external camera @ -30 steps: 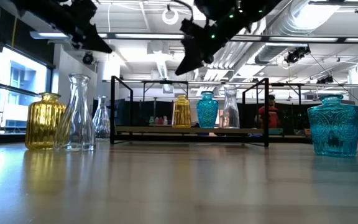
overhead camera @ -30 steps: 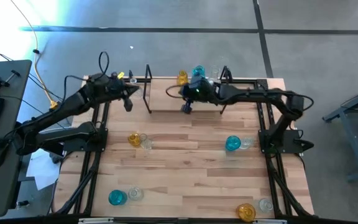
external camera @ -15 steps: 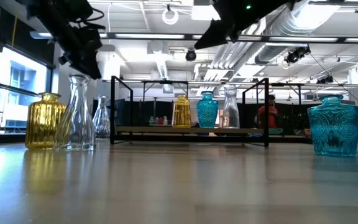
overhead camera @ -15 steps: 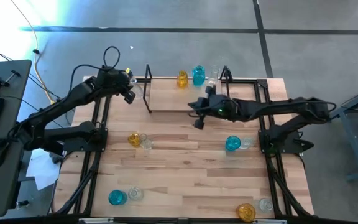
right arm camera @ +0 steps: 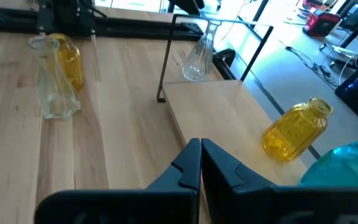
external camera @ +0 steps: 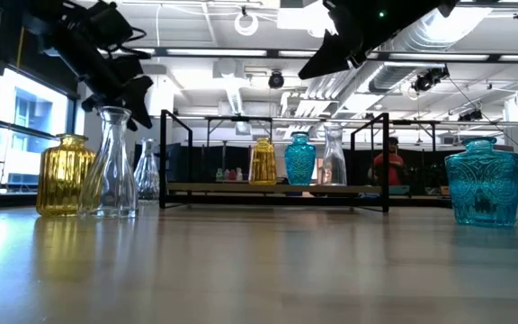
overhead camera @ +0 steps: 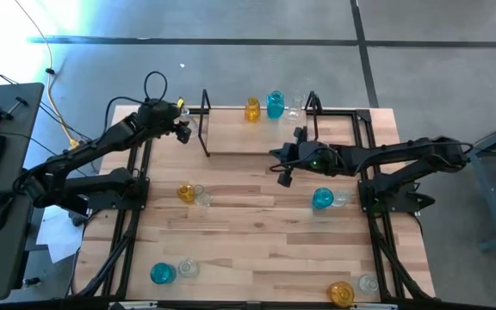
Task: Sort vases onto shelf
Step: Put the transparent vase on the shelf
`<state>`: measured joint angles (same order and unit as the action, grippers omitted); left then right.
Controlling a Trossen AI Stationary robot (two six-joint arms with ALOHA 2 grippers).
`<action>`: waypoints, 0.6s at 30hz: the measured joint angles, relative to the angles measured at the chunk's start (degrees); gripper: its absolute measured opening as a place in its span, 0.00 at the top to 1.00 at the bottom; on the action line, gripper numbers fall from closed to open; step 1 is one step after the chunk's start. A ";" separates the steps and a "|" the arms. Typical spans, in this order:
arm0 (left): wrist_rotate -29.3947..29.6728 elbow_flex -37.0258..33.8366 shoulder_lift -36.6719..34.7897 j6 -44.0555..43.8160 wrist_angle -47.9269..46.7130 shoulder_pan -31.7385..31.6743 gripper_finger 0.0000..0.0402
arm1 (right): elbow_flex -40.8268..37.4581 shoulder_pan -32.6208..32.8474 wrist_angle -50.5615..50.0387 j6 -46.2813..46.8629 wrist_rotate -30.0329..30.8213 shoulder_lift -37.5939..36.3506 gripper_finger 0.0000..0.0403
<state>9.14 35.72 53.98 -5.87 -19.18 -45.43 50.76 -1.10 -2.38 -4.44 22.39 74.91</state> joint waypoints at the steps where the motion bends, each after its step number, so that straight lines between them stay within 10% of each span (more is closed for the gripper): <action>1: -0.04 -0.70 0.04 -0.36 1.15 0.00 0.41 | 0.00 0.04 0.05 -0.22 0.02 0.00 1.00; 18: 0.35 -8.21 0.13 1.03 15.87 -0.09 0.41 | 0.00 0.04 0.07 -0.07 -0.02 0.00 1.00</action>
<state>9.49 27.51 54.11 -4.84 -3.31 -45.52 50.76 -1.06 -2.31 -4.52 22.37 74.91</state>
